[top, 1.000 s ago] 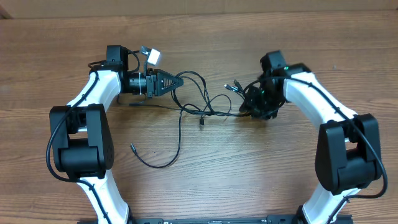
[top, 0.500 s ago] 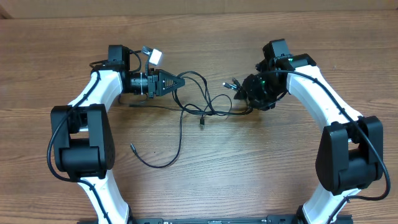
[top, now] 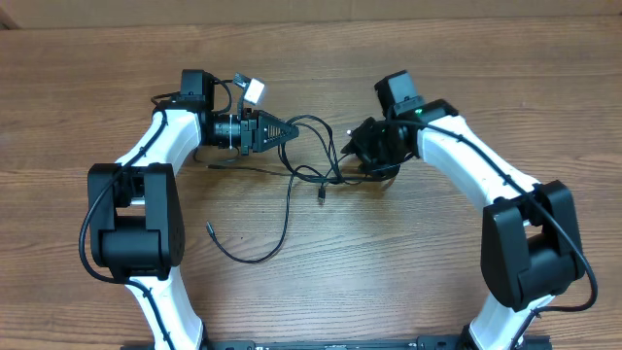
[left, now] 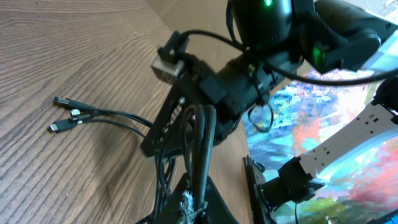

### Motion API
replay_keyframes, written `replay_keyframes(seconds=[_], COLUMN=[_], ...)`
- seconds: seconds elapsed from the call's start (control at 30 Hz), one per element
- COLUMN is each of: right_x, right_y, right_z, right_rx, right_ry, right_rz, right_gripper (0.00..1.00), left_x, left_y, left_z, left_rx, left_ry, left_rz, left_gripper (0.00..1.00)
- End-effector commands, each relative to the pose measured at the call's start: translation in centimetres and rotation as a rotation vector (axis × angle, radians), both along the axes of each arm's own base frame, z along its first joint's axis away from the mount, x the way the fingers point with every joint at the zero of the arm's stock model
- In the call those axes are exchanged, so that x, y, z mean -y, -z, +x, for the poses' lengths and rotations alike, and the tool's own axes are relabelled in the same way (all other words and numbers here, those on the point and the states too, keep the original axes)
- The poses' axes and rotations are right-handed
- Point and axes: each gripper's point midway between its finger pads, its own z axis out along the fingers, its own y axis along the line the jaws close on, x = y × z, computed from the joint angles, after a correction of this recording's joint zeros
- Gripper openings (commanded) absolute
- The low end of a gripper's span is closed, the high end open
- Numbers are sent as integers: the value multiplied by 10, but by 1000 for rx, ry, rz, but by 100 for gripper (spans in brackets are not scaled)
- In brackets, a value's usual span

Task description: Untangle cables

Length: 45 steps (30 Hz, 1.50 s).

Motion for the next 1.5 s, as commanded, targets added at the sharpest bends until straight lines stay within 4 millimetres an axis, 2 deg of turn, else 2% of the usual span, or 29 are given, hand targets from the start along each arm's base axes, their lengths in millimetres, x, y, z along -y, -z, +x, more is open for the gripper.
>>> replay_keyframes(seconds=[0.0,0.07,0.17,0.27,0.33,0.4,0.47,0.53,0.7,0.77,0.83,0.93,1.0,1.17,1.27,1.47], right_x=[-3,-12,-35,-65,-76,-76,-70,-59,-34,-26,-17,-6,1,14,16,13], right_y=[0,-2,-14,-46,-72,-101,-115,-121,-120,-119,-117,-105,-92,-71,-61,-37], right_z=[-1,-1,-3,-6,-9,-13,-12,-8,6,10,15,21,24,33,37,43], right_rx=[1,11,55,178,262,325,339,346,381,384,383,354,325,227,152,159], right_ry=[97,77,-42,-284,-419,-509,-528,-516,-474,-452,-425,-367,-322,-174,-63,14], right_rz=[-7,18,123,344,507,676,760,791,777,772,761,699,629,510,460,267], right_gripper=[36,28,4,4,4,4,4,4,4,4,4,4,4,4,4,4], left_x=[10,14,18,19,19,19,19,19,19,18,13,-8,-15,-2,18,58], left_y=[-5,-5,-5,-5,-5,-5,-5,-4,2,11,29,69,78,71,60,36], left_z=[-1,-2,-3,-4,-4,-4,-4,-4,-2,3,16,40,45,38,28,2], left_rx=[38,41,48,48,48,48,48,48,45,16,-64,-247,-290,-279,-225,-109], left_ry=[32,40,52,54,54,54,54,53,42,18,-53,-259,-315,-262,-175,5], left_rz=[-21,-21,-21,-19,-18,-18,-18,-15,23,77,195,435,493,446,387,247], left_gripper=[4,4,4,4,4,4,4,4,5,5,4,4,4,5,6,6])
